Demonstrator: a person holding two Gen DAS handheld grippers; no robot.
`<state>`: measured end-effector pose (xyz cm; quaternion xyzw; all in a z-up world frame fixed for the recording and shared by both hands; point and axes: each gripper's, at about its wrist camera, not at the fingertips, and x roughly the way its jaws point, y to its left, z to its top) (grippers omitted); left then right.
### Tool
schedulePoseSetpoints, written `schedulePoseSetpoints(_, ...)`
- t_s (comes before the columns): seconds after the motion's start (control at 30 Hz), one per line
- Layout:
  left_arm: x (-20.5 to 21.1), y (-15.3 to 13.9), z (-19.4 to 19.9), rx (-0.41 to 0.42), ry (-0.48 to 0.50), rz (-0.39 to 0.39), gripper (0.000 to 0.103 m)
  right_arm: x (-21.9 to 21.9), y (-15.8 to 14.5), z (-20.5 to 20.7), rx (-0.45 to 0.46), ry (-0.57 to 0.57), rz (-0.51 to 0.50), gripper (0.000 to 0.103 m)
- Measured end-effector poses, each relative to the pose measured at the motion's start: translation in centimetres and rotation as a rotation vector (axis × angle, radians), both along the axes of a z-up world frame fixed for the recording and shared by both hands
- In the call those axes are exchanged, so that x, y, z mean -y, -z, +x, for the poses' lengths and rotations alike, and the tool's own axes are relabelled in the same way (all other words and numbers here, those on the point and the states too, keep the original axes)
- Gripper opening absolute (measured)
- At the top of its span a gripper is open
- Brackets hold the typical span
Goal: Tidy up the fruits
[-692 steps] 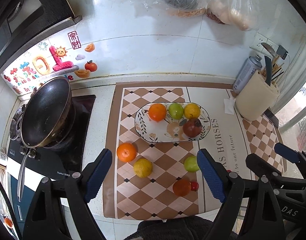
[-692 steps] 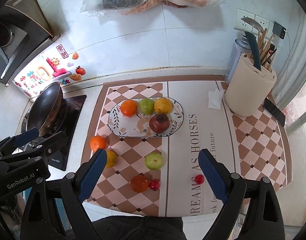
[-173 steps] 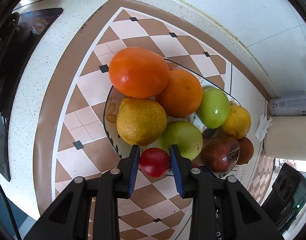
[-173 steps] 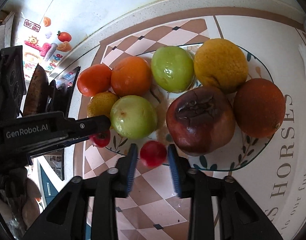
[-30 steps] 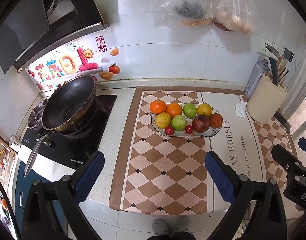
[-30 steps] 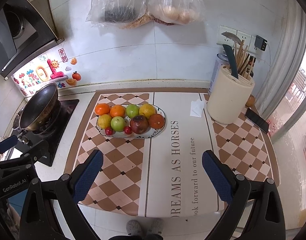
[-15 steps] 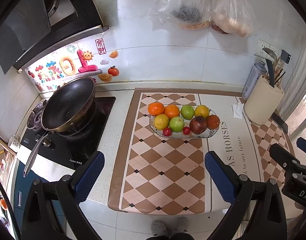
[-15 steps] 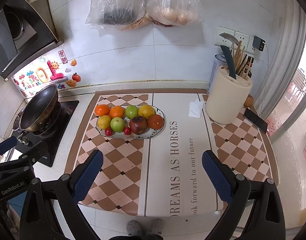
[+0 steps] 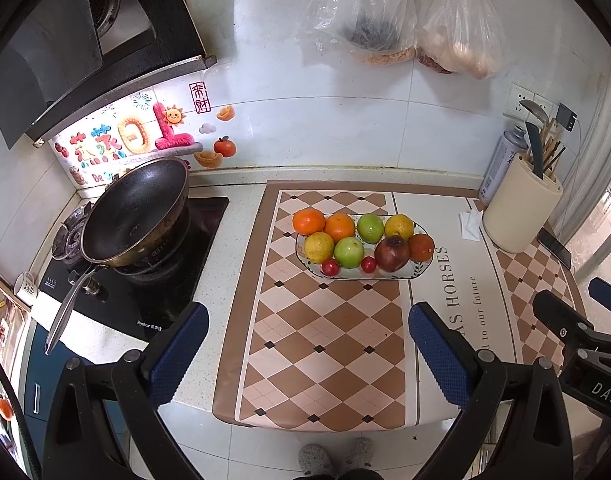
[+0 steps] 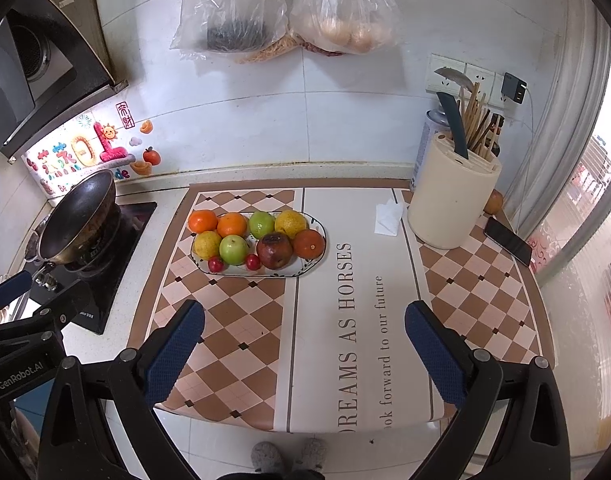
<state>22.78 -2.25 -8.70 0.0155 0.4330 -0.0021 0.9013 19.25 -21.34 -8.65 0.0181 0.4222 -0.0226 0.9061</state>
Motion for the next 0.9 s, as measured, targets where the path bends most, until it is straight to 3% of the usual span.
schedulePoseSetpoints(0.9, 0.9, -0.8, -0.5, 0.028, -0.003, 0.001, 0.103, -0.1, -1.3, -0.2, 0.012, -0.004, -0.006, 0.102)
